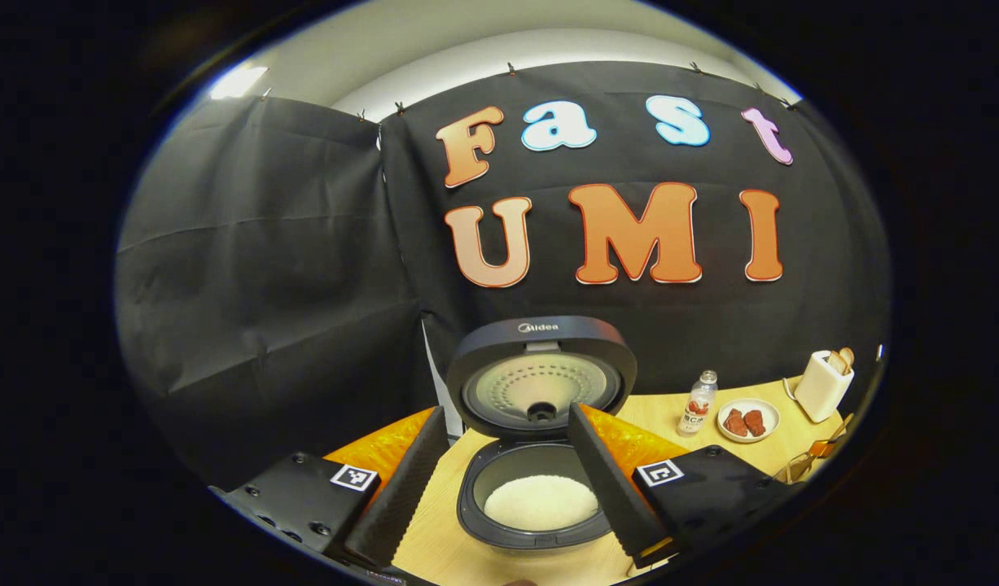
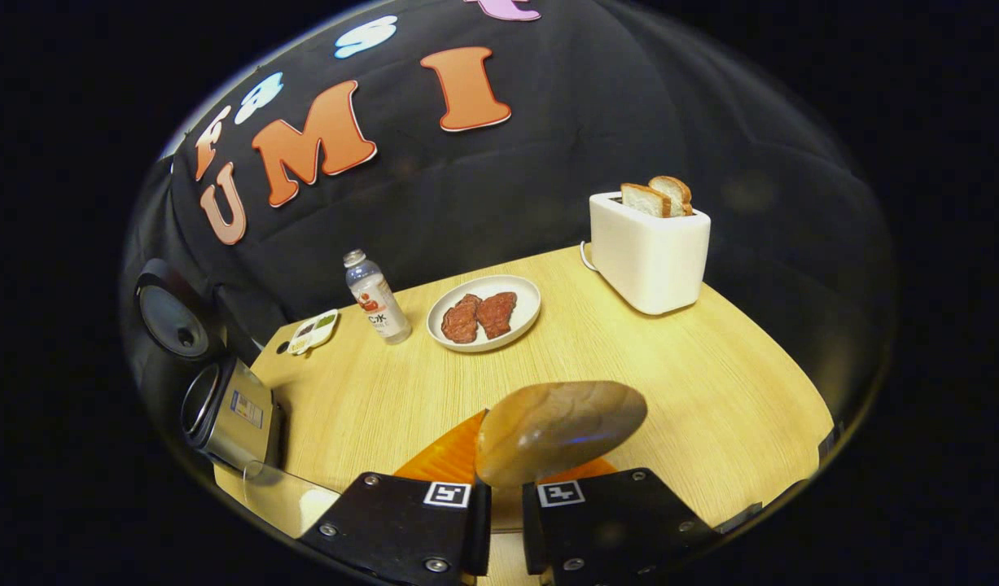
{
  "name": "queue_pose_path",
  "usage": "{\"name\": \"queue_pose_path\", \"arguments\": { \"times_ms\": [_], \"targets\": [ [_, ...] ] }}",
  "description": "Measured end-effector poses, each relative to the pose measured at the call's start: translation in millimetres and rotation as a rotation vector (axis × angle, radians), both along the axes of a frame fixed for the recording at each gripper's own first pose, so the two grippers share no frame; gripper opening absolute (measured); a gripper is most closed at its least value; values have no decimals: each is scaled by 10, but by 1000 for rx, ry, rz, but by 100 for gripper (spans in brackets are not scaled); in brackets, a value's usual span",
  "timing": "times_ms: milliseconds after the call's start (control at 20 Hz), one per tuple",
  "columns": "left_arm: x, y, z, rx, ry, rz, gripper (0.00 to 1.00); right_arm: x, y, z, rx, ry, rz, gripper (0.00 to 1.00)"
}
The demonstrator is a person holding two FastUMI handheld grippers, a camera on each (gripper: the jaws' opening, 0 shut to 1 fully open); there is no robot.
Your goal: Close the left gripper, press the button to open the rice cooker; take a wooden spoon from the chopstick holder with the right hand, scoop a spoonful of rice and pour it into the rice cooker, then put the wooden spoon back into the chopstick holder.
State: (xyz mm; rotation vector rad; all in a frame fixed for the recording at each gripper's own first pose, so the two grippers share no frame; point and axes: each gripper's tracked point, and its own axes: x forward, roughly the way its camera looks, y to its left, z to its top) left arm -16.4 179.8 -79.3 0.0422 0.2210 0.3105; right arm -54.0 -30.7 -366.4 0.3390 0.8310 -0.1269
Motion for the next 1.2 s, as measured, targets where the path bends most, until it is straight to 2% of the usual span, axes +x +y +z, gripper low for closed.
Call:
{"name": "queue_pose_path", "arguments": {
  "times_ms": [100, 150, 200, 250, 350, 450, 500, 550, 600, 700, 750, 900, 950, 1000, 1100, 1150, 1200],
  "targets": [
    [87, 62, 49, -35, -4, -7, 100, -40, -18, 22, -3, 3, 3, 17],
    [126, 93, 107, -51, -11, -8, 100, -77, -34, 27, -6, 11, 5, 13],
    [177, 110, 185, -64, -24, -12, 100, -105, -49, 68, -1, 12, 4, 20],
    [223, 123, 269, -66, -40, -16, 97, -103, -73, 95, 0, 10, -3, 22],
    [311, 146, 420, -45, -64, -22, 100, -104, -193, 178, -18, 1, -27, 25],
    [430, 110, 559, -24, -85, -38, 99, -97, -327, 311, -40, -17, -51, 33],
    [496, 71, 623, -21, -92, -52, 96, -84, -398, 381, -50, -28, -63, 41],
    [566, 39, 683, -25, -94, -61, 100, -90, -463, 451, -60, -38, -73, 47],
    [638, 27, 726, -35, -93, -69, 98, -76, -533, 533, -74, -50, -85, 57],
    [806, 25, 832, -57, -91, -73, 98, -69, -660, 699, -96, -79, -102, 68],
    [887, 42, 893, -58, -93, -68, 93, -74, -717, 795, -105, -97, -107, 71],
    [1180, 38, 1055, -54, -93, -69, 93, -75, -796, 1013, -130, -131, -103, 78],
    [1265, 46, 1041, -55, -74, -65, 98, -77, -818, 1073, -137, -141, -101, 79],
    [1358, 73, 994, -56, -43, -59, 93, -79, -824, 1137, -142, -151, -99, 80],
    [1520, 126, 828, -50, 43, -39, 100, -98, -842, 1244, -153, -167, -95, 81],
    [1601, 131, 735, -45, 87, -37, 93, -109, -853, 1283, -160, -174, -94, 82],
    [1666, 125, 612, -39, 129, -38, 93, -121, -862, 1323, -164, -180, -92, 82]
  ]
}}
